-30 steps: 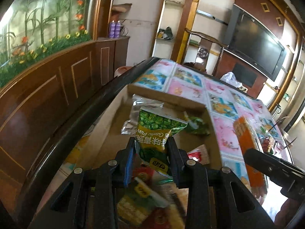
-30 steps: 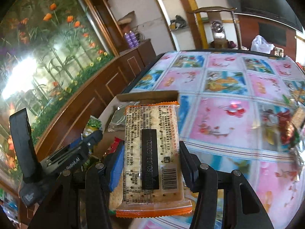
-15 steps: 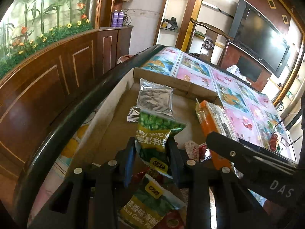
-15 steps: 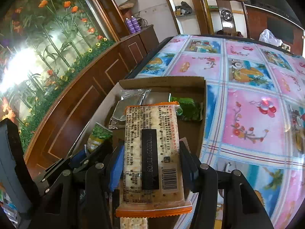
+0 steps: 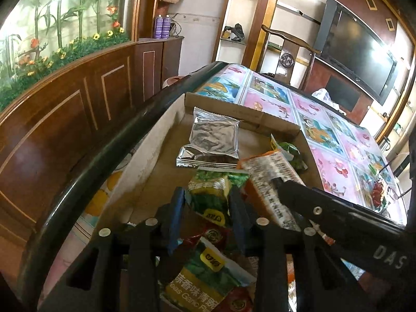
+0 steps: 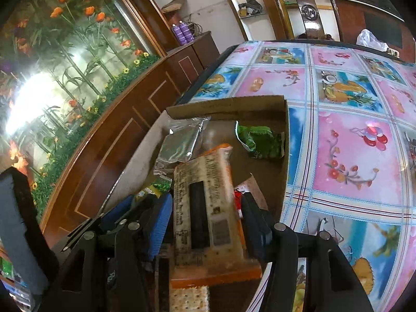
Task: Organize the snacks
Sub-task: 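Open both grippers to drop the peas bag and cracker pack into the box, then move both grippers back to the snack pile on the table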
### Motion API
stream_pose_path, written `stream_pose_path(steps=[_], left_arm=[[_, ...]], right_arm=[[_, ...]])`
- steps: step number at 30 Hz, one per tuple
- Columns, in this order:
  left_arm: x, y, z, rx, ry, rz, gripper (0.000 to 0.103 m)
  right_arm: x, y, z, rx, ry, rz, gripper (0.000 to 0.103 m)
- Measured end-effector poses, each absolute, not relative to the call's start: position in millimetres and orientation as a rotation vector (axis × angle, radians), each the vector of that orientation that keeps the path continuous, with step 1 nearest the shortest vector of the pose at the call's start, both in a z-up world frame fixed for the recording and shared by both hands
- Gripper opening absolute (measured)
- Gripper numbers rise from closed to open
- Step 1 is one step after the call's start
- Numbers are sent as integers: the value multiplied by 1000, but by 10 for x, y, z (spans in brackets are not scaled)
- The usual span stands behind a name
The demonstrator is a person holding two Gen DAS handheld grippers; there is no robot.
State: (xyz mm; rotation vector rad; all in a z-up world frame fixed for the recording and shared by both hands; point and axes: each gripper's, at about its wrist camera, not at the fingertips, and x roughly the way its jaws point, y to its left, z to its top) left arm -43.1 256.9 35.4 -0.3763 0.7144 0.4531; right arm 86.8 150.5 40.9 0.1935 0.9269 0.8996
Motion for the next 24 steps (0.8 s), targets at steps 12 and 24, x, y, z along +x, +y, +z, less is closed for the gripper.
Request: stream_pose_path(steps=[12, 24], left_arm=[[-555, 2616, 443, -432, 623, 444, 67], [-698, 2469, 701, -404, 518, 457, 70]], right_arm=[[878, 860, 650, 317, 851, 890, 63], [1260, -751, 458, 426, 764, 605, 64]])
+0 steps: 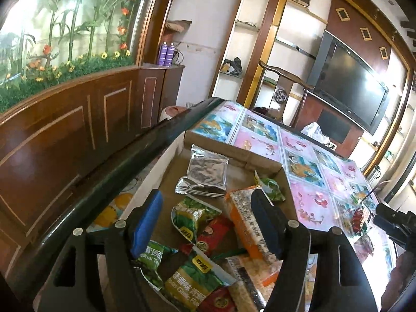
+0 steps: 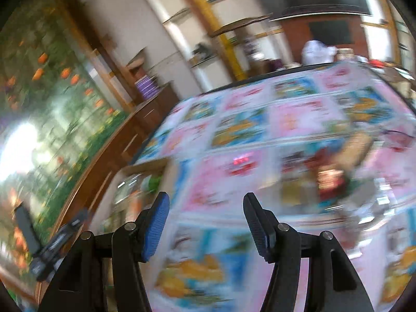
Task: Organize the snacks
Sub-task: 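Move both grippers back to the snack pile on the table, then grasp a red candy bag with the left gripper while the right gripper grasps a silver foil bag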
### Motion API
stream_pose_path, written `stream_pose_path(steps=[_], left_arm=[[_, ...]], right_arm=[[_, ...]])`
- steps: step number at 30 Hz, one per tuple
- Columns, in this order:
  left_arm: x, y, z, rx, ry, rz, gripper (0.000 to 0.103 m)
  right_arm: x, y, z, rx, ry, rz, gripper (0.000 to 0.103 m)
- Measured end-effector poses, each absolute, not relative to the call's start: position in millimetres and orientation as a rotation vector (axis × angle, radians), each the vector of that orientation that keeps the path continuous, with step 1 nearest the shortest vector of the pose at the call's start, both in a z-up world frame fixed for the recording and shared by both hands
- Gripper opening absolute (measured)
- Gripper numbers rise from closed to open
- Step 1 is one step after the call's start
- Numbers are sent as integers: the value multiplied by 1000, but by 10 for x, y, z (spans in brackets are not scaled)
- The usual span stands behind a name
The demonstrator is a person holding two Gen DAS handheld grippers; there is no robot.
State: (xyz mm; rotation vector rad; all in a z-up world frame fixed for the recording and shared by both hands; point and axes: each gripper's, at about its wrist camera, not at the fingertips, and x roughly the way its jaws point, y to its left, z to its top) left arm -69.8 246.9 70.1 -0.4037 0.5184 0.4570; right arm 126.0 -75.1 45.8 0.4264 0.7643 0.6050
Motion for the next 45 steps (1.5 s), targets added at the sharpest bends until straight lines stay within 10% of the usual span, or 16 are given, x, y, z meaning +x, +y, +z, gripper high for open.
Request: stream_pose_path(steps=[37, 45], left_arm=[[2018, -288, 246, -326, 1024, -39, 70], [2081, -258, 143, -262, 1018, -8, 38]], right_arm=[[1667, -2226, -282, 832, 993, 365, 64], [1693, -2161, -220, 813, 977, 364, 64]])
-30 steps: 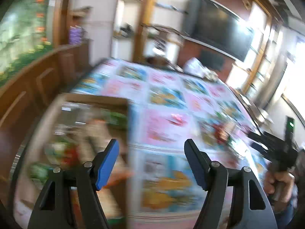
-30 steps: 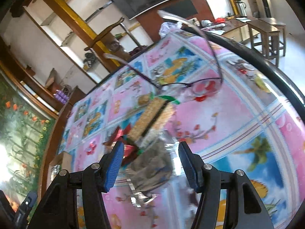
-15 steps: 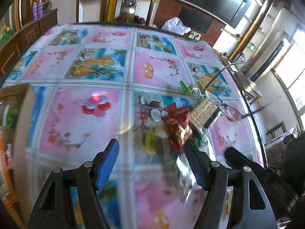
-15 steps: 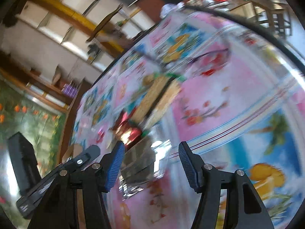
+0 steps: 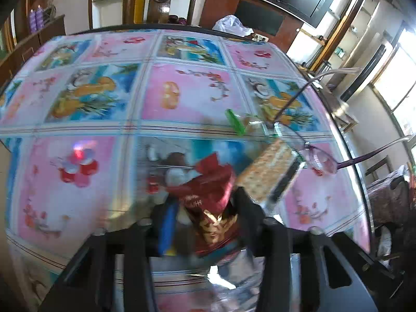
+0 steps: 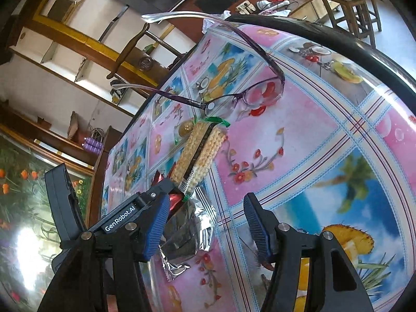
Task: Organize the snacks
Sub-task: 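Grasp a red candy bag with the left gripper while the right gripper grasps a silver foil bag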
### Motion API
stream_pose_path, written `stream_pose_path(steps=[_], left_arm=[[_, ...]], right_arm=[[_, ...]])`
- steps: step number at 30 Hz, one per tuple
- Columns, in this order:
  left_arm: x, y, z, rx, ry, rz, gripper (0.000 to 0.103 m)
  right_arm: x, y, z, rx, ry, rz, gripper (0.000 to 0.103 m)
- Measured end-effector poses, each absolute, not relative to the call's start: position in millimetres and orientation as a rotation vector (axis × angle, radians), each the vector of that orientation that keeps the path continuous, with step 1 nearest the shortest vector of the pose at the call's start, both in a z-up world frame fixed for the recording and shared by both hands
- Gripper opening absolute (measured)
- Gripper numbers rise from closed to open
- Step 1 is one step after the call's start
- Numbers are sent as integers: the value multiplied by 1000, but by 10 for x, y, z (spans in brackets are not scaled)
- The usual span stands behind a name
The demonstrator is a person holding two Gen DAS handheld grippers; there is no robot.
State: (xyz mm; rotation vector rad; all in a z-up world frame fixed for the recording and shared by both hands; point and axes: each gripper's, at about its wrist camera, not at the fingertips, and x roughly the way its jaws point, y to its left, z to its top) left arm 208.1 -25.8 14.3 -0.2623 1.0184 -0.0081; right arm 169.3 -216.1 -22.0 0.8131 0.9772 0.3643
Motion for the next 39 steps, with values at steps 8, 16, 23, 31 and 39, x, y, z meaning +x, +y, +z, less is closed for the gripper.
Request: stream_pose_path(steps=[8, 16, 23, 31, 39], left_arm=[[1612, 182, 131, -208, 1015, 10, 36], [1157, 473, 105, -238, 946, 16, 36], [1176, 626, 103, -257, 931, 26, 35], [1172, 640, 102, -269, 935, 16, 35], [1170, 699, 102, -281, 932, 29, 35]], right_arm=[[1722, -1931, -245, 710, 1023, 394, 64], [1585, -1553, -304, 698, 1135, 628, 65], [1552, -1527, -232, 678, 1078, 692, 65], [1914, -1255, -71, 530, 921, 705, 65], [1848, -1084, -218, 376, 1076, 818, 65]])
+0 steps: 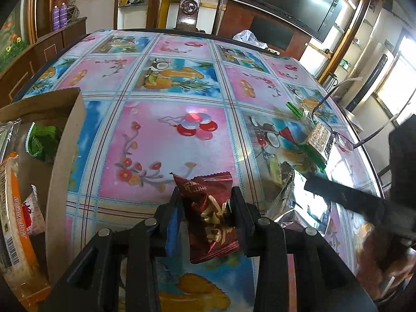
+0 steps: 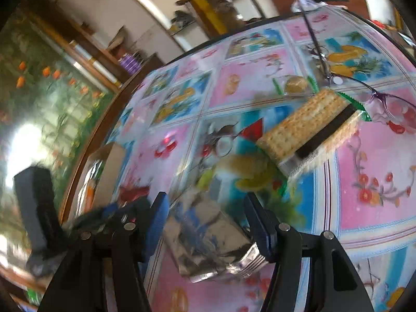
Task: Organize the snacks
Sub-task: 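Grasp a red candy bag with the left gripper while the right gripper grasps a silver foil bag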
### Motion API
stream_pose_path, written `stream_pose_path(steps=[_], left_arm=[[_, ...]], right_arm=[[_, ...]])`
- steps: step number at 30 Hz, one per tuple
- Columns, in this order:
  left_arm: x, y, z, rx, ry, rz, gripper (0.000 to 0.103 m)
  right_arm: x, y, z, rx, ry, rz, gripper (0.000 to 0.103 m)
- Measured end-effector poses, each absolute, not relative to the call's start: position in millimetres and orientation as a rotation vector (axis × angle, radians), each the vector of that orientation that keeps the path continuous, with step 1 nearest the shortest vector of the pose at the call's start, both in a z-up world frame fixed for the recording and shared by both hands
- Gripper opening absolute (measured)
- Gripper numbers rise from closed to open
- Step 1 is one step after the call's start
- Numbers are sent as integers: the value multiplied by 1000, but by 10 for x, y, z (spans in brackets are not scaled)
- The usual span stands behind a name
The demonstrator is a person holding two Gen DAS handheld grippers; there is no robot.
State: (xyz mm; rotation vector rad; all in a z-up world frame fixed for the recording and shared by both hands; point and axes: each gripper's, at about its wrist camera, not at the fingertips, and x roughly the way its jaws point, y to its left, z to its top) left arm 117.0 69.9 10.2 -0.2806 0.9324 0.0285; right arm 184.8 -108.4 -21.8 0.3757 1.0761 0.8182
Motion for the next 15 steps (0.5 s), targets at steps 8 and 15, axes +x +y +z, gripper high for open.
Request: stream_pose_path(steps=[8, 15], left_arm=[[1167, 729, 97, -284, 927, 39, 35], [1157, 718, 106, -279, 927, 39, 35]], right_arm=[[1543, -801, -101, 109, 981, 788, 68], [1409, -555, -151, -123, 927, 711, 68]])
